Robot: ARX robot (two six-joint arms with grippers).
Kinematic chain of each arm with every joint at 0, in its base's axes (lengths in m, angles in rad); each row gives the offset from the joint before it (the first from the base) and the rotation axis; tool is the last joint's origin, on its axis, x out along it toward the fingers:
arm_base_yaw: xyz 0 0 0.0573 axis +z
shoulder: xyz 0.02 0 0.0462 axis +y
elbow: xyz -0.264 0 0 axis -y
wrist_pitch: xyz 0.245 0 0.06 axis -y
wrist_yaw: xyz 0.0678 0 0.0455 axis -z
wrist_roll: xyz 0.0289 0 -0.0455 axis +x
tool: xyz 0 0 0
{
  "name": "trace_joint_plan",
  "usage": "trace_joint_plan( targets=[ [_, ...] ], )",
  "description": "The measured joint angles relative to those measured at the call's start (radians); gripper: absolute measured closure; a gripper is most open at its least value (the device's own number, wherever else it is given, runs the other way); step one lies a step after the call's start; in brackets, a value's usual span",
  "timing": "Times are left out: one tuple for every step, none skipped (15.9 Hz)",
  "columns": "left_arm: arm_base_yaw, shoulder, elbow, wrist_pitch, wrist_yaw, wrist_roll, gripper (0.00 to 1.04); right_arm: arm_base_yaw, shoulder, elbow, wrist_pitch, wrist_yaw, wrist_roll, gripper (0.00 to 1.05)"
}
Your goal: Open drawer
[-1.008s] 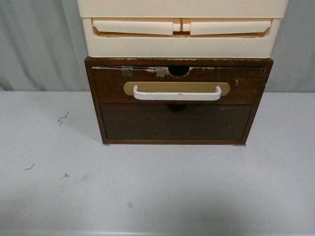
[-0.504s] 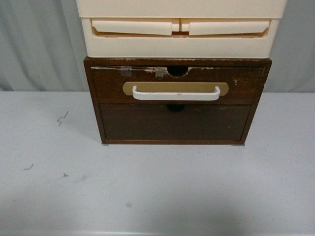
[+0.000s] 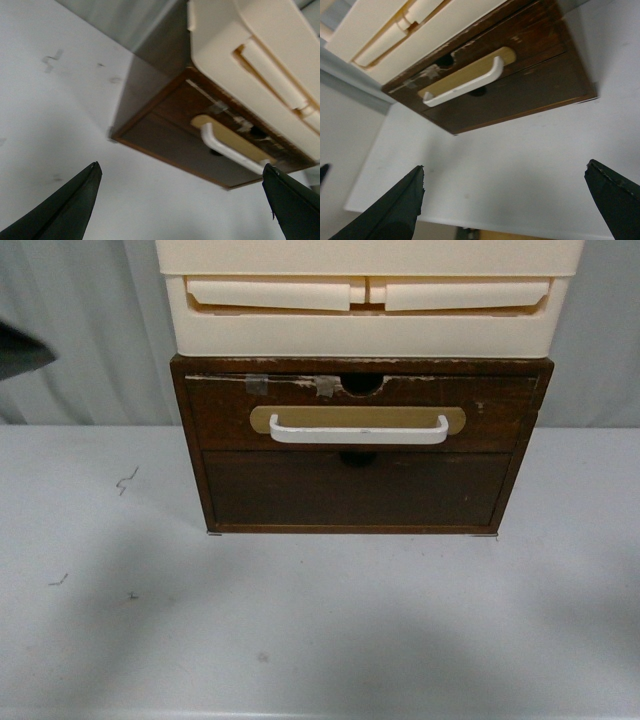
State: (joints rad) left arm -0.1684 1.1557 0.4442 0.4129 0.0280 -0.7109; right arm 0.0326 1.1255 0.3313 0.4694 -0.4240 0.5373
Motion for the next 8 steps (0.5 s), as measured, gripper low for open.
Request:
trace_joint_plan(
  targets=[
    [-0.025,0.09,0.04,0.071,0.026,-0.049,0.07,0.031,0.091,0.023,0.096,-0.024,0.087,0.06],
    [-0.045,0.18,0.077,0.139,0.063,-0.093,0.07,0.063,0.195,0.051,0.192,-0.022,0.17,0.06],
    [-0.061,0.264,0.114,0.19,0.09,-0.135,0.07,0.079,0.28,0.075,0.265,-0.018,0.238,0.06],
    [-0.082,0.381,0.157,0.286,0.14,-0.202,0.07,0.09,0.392,0.112,0.343,0.011,0.322,0.06],
    [-0.103,0.482,0.2,0.365,0.174,-0.271,0.07,0.1,0.506,0.151,0.426,0.046,0.394,0.06],
    [-0.114,0.534,0.226,0.405,0.191,-0.312,0.07,0.111,0.571,0.179,0.463,0.058,0.422,0.06],
    [-0.125,0.591,0.256,0.446,0.206,-0.349,0.07,0.123,0.631,0.208,0.502,0.063,0.459,0.06],
    [-0.135,0.642,0.285,0.461,0.212,-0.377,0.07,0.139,0.678,0.238,0.512,0.089,0.486,0.06]
  ],
)
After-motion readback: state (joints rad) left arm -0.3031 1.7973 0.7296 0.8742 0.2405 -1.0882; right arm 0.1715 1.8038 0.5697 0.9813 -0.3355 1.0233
